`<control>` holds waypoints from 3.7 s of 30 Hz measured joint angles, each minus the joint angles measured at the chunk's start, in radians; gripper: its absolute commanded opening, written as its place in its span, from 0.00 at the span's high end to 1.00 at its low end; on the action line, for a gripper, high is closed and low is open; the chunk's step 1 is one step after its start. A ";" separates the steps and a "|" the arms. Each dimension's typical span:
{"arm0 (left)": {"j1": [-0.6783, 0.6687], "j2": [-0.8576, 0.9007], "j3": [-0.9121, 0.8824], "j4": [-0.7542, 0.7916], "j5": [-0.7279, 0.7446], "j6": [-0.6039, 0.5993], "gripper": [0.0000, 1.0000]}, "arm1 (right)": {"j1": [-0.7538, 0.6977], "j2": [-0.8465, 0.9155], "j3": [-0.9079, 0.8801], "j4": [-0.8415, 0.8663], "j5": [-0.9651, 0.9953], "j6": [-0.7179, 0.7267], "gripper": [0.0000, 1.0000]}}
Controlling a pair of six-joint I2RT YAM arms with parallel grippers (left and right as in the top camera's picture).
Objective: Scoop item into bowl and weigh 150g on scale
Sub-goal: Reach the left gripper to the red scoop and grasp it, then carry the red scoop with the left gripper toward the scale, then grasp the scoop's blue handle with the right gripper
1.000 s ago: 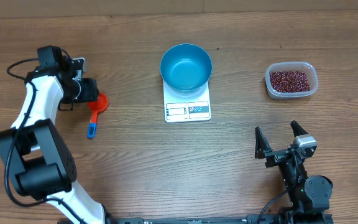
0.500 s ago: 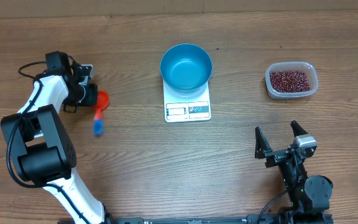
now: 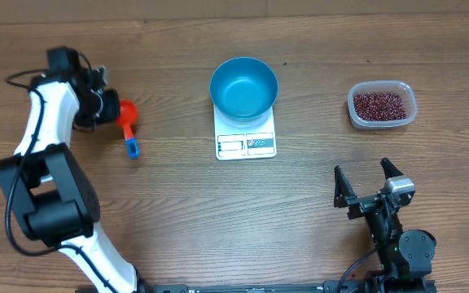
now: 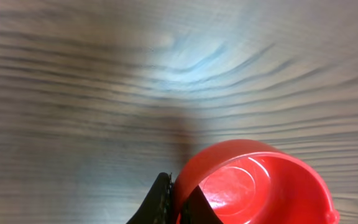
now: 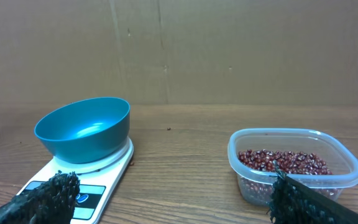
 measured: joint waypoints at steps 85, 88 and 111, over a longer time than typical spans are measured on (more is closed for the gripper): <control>-0.672 -0.446 -0.188 -0.164 -0.170 -1.427 0.95 | 0.233 1.352 0.713 0.277 -0.814 0.785 0.34; -0.673 -0.440 -0.188 -0.168 -0.174 -1.442 0.95 | 0.284 1.352 0.713 0.275 -0.745 0.824 0.43; -0.692 -0.427 -0.189 -0.174 -0.174 -1.476 0.95 | 0.373 1.352 0.713 0.272 -0.576 1.092 0.77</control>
